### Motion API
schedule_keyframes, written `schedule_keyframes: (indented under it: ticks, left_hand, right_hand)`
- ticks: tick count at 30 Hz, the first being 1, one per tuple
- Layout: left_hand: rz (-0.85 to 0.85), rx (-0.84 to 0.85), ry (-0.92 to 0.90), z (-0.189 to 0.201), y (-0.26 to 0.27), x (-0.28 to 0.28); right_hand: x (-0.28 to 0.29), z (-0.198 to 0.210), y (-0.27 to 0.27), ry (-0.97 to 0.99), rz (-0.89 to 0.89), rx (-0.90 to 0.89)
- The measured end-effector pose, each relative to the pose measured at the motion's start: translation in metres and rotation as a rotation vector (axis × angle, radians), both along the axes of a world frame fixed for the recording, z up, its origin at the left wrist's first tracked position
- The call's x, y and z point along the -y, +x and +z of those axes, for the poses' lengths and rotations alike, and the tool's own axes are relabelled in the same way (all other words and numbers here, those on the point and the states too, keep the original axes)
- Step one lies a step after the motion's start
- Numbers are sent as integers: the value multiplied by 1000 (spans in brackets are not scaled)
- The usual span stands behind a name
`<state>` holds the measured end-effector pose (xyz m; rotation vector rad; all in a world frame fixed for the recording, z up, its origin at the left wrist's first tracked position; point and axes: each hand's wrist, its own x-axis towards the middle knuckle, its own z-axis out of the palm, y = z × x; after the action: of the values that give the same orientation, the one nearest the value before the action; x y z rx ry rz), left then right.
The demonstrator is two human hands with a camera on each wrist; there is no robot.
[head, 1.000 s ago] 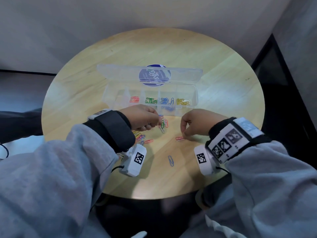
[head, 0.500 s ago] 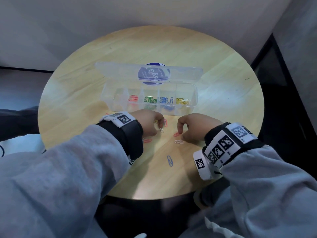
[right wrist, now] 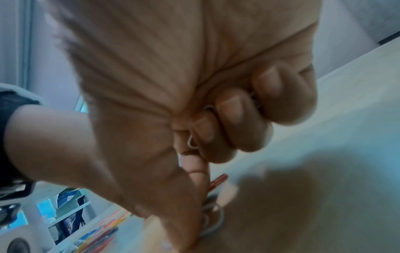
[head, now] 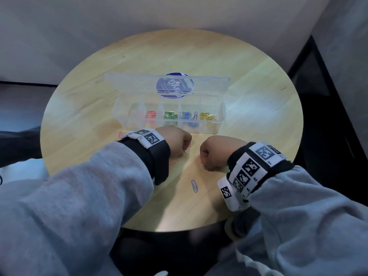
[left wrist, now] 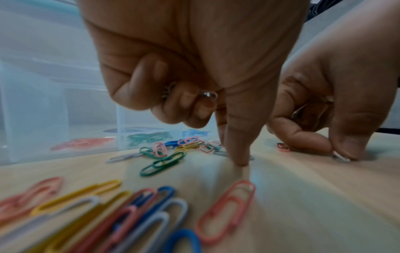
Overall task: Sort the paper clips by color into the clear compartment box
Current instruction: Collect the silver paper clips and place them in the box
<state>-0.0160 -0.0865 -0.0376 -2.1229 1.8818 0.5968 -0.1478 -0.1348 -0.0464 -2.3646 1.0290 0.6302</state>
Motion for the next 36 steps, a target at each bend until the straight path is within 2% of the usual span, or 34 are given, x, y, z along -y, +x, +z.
schedule_keyframes:
  ticks: [5, 9, 15, 18, 22, 25, 30, 33, 36]
  left_hand:
    - [-23, 1, 44, 2, 0, 2]
    - [20, 32, 75, 0, 1, 2]
    - [84, -40, 90, -2, 6, -5]
    - [211, -215, 66, 3, 15, -12]
    - [501, -668, 27, 14, 32, -22]
    - [689, -876, -57, 18, 43, -30]
    - [871, -1210, -189, 21, 54, -45]
    - [960, -1269, -240, 23, 60, -55]
    - [912, -1154, -180, 20, 63, -61]
  right_hand:
    - [1, 3, -4, 76, -109, 42]
    - [11, 17, -11, 170, -226, 169]
    - [17, 22, -13, 343, -359, 309]
    - [16, 23, -13, 444, -440, 430]
    - [13, 24, -12, 566, -614, 594]
    - [9, 23, -9, 652, -702, 617]
    - [-3, 26, 1, 684, -777, 578]
    - [-8, 30, 8, 668, -776, 562]
    - [-8, 28, 13, 467, -672, 477]
